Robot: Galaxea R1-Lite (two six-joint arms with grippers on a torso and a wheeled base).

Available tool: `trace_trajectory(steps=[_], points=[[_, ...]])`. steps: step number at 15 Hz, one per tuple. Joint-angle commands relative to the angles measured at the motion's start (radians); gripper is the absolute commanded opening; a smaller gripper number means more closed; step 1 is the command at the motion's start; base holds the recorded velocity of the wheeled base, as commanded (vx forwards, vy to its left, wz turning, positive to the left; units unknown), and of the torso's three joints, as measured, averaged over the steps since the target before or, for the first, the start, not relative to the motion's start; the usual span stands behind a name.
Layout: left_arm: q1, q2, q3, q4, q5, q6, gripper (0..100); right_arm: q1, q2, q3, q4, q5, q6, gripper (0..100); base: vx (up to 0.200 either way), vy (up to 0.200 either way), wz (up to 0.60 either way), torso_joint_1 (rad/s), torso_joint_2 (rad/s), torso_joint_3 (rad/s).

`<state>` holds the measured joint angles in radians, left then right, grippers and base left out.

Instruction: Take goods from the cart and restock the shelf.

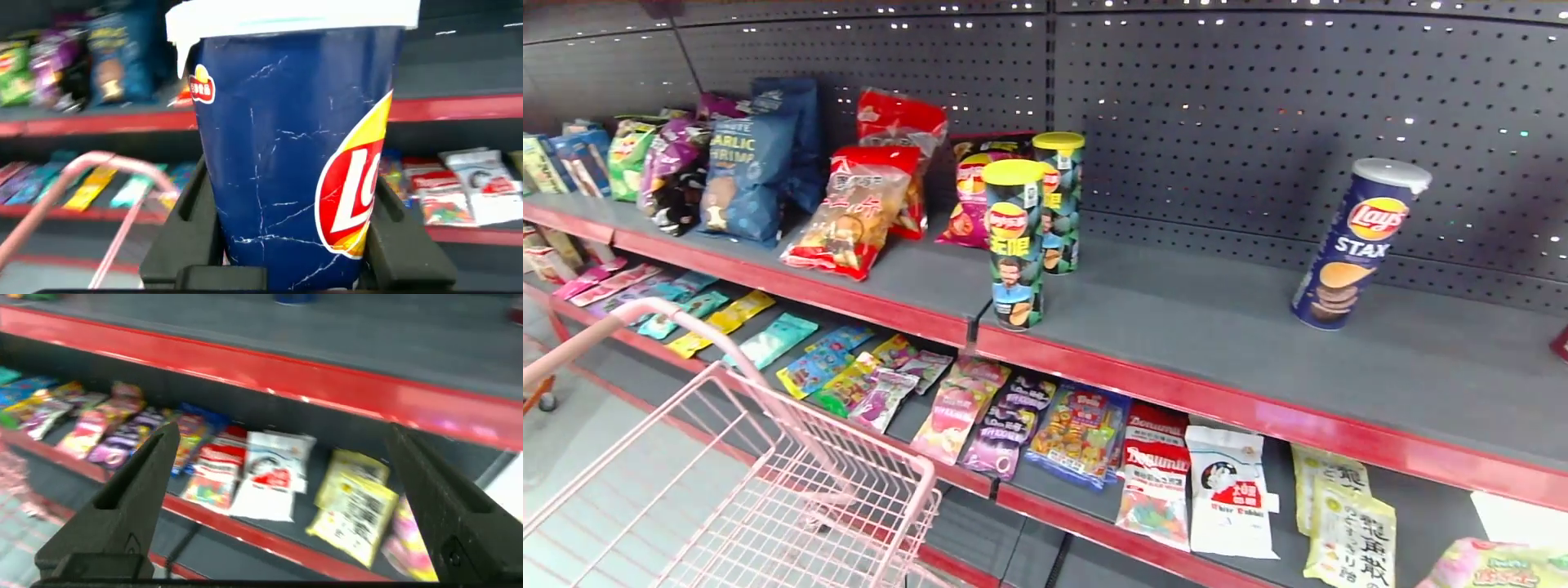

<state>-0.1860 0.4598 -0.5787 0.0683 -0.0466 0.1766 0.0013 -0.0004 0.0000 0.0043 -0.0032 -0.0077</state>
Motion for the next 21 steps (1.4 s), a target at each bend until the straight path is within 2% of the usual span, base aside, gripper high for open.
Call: trace_trajectory(steps=[1, 8, 11, 12, 13, 16, 18, 21], points=[[0.0, 0.002, 0.0, 0.001, -0.002, 0.0, 0, 0.0, 0.0, 0.0, 0.0, 0.0, -0.002, 100, 0.0, 0.0, -0.6, 0.002, 0.0, -0.007], [0.0, -0.003, -0.001, 0.001, -0.019, 0.004, 0, 0.0, 0.0, 0.0, 0.0, 0.0, -0.002, 100, 0.0, 0.0, -0.6, 0.004, 0.0, 0.0], [0.003, 0.002, -0.007, 0.001, -0.015, 0.018, 0, 0.0, 0.0, 0.0, 0.0, 0.0, -0.002, 100, 0.0, 0.0, 0.0, 0.0, 0.0, 0.0], [0.008, 0.003, -0.007, 0.001, -0.015, 0.029, 0, 0.0, 0.0, 0.0, 0.0, 0.0, -0.002, 100, 0.0, 0.0, 0.0, 0.0, 0.0, 0.0], [0.01, 0.005, -0.012, 0.002, -0.015, 0.055, 0, 0.0, 0.0, 0.0, 0.0, 0.0, -0.002, 100, 0.0, 0.0, 0.0, 0.0, 0.0, 0.0], [0.01, 0.01, -0.018, 0.001, -0.013, 0.063, 0, 0.0, 0.0, 0.0, 0.0, 0.0, -0.002, 100, 0.0, 0.0, 0.0, 0.0, 0.0, 0.0], [0.01, 0.008, -0.016, 0.001, -0.013, 0.098, 0, 0.0, 0.0, 0.0, 0.0, 0.0, -0.002, 100, 0.0, 0.0, 0.0, 0.0, 0.0, 0.0], [0.01, 0.01, -0.018, 0.001, -0.016, 0.123, 0, 0.0, 0.0, 0.0, 0.0, 0.0, -0.002, 100, 0.0, 0.0, 0.0, 0.106, -0.26, -0.15]])
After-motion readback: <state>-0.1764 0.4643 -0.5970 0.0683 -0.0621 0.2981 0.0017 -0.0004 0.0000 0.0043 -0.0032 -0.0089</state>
